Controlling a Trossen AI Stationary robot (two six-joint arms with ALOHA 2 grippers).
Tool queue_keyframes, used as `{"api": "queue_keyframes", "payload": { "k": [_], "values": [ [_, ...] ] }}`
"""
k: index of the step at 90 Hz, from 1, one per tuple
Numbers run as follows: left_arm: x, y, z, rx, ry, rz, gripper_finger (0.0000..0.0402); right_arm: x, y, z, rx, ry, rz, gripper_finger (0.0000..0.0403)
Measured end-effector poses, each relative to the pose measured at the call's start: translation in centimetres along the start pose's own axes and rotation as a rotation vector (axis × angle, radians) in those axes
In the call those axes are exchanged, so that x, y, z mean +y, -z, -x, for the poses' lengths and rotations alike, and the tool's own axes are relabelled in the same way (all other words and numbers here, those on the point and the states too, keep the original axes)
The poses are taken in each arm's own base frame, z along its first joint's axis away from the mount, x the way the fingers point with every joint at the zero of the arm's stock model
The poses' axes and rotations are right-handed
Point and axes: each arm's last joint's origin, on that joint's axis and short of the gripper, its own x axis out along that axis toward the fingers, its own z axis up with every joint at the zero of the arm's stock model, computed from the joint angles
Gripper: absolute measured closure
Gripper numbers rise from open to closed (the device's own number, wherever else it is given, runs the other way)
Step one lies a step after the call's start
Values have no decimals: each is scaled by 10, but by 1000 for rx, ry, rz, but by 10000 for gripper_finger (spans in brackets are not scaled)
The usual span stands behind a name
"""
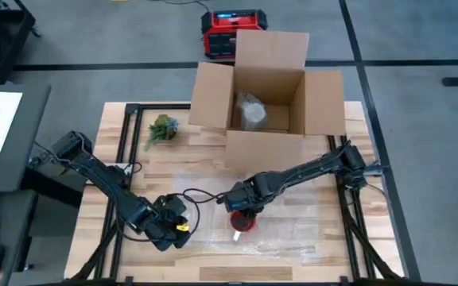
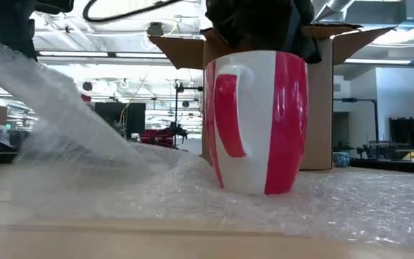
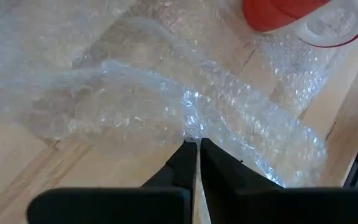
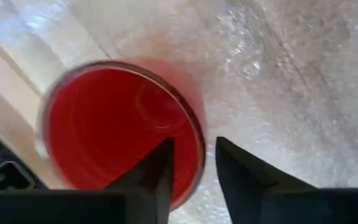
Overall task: Wrap mug
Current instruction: Wrap the red mug in the bubble wrap
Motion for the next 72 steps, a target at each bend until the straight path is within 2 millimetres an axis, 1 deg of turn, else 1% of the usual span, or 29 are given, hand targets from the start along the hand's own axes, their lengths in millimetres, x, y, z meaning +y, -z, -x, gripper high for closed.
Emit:
{"api": "queue_keyframes", "payload": {
  "k": [4, 9, 19, 22, 31, 44, 58, 72],
  "values": [
    [0, 0, 0, -1, 3, 2, 402, 0, 0, -1, -5, -3, 2, 291],
    [-1, 0, 0, -2, 8, 4, 402, 1, 1, -1, -16, 1, 3, 307],
    [-3, -1, 2, -6, 32, -4, 402, 2, 1, -1, -21, 1, -19, 377],
    [-3, -2, 3, -8, 44, -5, 401, 2, 1, 0, -19, 1, -21, 388],
    [-8, -7, 10, -8, 73, -21, 401, 3, 1, 7, -6, 0, -54, 393],
    [-18, -15, 24, -12, 99, -87, 401, 8, -7, 20, -63, -45, -77, 398],
    [-22, -23, 31, -14, 94, -128, 402, 0, -13, 23, -56, -19, -107, 400],
    [-19, -25, 37, 1, 46, -146, 402, -8, -9, 23, -4, 55, -104, 401]
  ]
}}
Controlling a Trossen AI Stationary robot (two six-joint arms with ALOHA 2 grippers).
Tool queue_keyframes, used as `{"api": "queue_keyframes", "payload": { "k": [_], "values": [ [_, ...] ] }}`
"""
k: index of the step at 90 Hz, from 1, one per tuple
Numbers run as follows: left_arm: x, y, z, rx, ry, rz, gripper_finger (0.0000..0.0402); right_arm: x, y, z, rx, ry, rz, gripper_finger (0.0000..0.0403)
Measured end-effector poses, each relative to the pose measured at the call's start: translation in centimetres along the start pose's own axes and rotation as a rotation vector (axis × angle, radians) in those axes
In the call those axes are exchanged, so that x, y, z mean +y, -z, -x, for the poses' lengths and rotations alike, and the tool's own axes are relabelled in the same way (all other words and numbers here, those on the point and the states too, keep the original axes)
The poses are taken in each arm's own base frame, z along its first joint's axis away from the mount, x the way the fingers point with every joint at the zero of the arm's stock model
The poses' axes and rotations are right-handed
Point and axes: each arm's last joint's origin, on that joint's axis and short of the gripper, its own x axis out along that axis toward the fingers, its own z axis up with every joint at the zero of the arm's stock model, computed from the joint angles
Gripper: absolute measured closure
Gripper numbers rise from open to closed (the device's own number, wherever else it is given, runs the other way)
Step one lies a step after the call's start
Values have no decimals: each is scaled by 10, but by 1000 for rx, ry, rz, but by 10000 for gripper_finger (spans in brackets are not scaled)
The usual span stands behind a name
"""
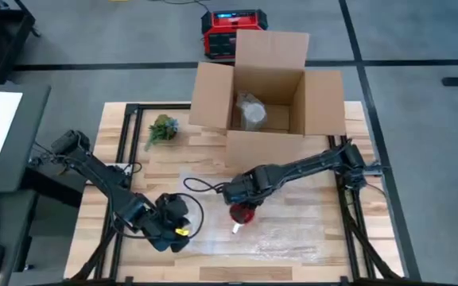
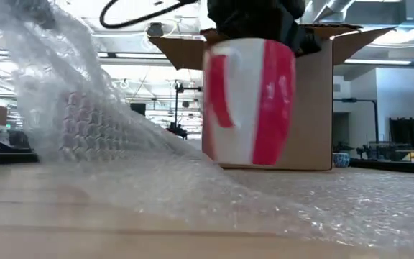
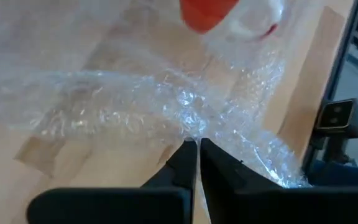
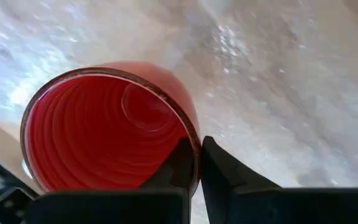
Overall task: Wrap mug
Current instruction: Wrap the red mug in the bubble wrap
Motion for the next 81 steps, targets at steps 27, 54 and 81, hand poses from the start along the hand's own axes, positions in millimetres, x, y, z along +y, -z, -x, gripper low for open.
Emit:
{"api": "queue_keyframes", "payload": {
  "k": [27, 54, 81],
  "values": [
    [-2, -7, 12, 7, -21, -24, 401, -4, 13, -17, 48, 65, 34, 402],
    [-4, -10, 16, 6, -6, -53, 401, -3, 16, -22, 46, 58, 18, 387],
    [-4, -9, 15, 28, 3, -61, 401, -6, 23, -12, 53, 69, 0, 356]
  ]
}}
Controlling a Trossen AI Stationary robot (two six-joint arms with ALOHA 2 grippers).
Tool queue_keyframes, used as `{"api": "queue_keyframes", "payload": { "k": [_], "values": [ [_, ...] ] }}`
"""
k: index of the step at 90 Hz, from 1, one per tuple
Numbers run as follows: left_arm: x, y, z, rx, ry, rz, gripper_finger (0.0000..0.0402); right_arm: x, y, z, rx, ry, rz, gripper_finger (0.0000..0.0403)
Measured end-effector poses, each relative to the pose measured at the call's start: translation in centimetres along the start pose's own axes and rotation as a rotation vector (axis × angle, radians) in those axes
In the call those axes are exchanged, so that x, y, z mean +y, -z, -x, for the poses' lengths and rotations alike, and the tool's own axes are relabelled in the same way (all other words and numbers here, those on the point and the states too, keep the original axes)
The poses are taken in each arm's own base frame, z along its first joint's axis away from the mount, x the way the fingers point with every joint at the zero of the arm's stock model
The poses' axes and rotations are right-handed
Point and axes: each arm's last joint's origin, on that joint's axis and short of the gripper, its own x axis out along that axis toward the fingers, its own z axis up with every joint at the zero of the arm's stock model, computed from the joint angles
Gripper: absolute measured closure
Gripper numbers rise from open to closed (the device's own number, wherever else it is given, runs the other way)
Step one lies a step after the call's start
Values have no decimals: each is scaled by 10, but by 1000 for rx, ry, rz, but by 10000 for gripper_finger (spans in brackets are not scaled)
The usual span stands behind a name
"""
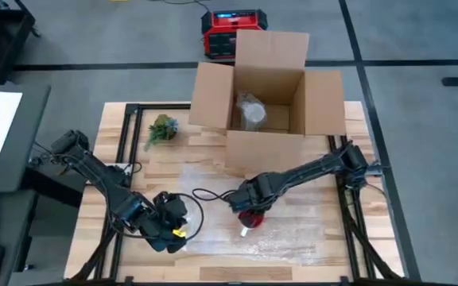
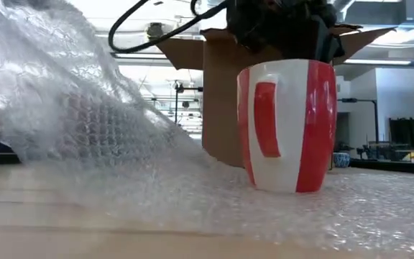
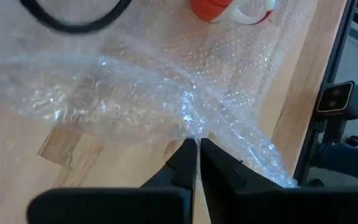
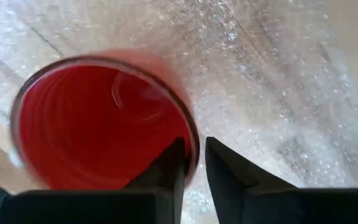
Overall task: Wrap mug
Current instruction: Wrap the red mug in the bubble wrap
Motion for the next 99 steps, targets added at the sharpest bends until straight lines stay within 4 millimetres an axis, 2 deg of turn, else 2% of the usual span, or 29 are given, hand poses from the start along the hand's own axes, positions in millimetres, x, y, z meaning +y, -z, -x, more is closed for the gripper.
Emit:
{"api": "queue_keyframes", "payload": {
  "k": [14, 41, 54, 72, 89, 99],
  "values": [
    [0, 0, 0, -1, 1, 0, 402, -3, 1, 4, -12, 13, 20, 398],
    [0, 0, 0, -1, 2, 10, 401, 1, -2, 1, -32, -1, 25, 392],
    [-6, -7, 8, -22, 42, 15, 402, 0, -1, 5, -43, -17, 20, 365],
    [-15, -31, 22, -99, 130, -35, 401, -11, 14, 48, -156, -94, -25, 309],
    [-22, -69, 14, -264, 271, -76, 401, -29, 40, 96, -342, -166, -96, 281],
    [-19, -95, 6, -347, 331, -108, 402, -38, 54, 117, -419, -209, -141, 275]
  ]
}}
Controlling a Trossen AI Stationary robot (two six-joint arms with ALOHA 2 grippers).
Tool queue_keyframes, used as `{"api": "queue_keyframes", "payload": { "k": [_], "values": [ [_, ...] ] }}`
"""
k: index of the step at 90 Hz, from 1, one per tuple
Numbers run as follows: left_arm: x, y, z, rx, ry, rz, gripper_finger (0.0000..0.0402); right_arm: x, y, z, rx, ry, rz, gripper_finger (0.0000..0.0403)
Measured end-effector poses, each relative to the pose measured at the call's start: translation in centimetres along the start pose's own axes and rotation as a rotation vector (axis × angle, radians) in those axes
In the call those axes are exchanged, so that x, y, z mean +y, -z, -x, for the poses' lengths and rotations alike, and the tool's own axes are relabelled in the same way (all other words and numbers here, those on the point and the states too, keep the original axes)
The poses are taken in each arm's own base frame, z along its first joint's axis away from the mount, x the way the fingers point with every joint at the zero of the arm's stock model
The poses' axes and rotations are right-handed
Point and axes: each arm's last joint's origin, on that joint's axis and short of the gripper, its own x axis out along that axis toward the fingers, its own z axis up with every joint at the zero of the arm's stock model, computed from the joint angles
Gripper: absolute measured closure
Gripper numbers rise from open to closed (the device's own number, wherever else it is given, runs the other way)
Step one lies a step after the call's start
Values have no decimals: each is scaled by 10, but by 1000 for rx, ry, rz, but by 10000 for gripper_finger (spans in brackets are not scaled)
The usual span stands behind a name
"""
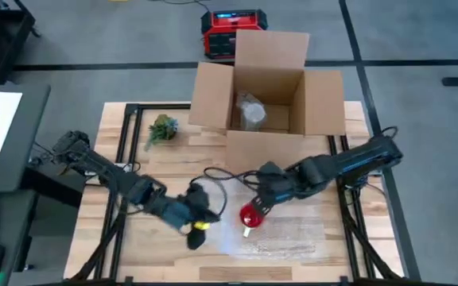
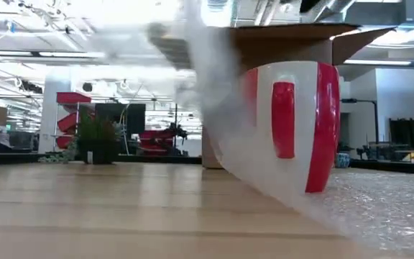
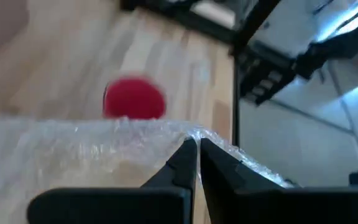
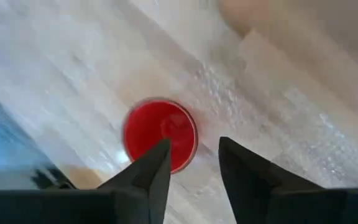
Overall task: Wrap mug
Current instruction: Wrap the red mug in the bubble wrap
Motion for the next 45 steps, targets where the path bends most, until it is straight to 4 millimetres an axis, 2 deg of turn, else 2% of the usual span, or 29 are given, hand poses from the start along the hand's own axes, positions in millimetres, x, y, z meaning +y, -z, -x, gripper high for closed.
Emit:
{"api": "queue_keyframes", "payload": {
  "k": [7, 19, 45],
  "values": [
    [7, -12, -13, -36, 43, -35, 402, -2, 5, 15, -51, -26, -33, 275],
    [16, -16, -39, -4, 125, -89, 402, -4, 13, 31, -114, -63, -74, 275],
    [13, -6, -89, -1, 280, -105, 402, -2, 30, 38, -143, -66, -96, 274]
  ]
}}
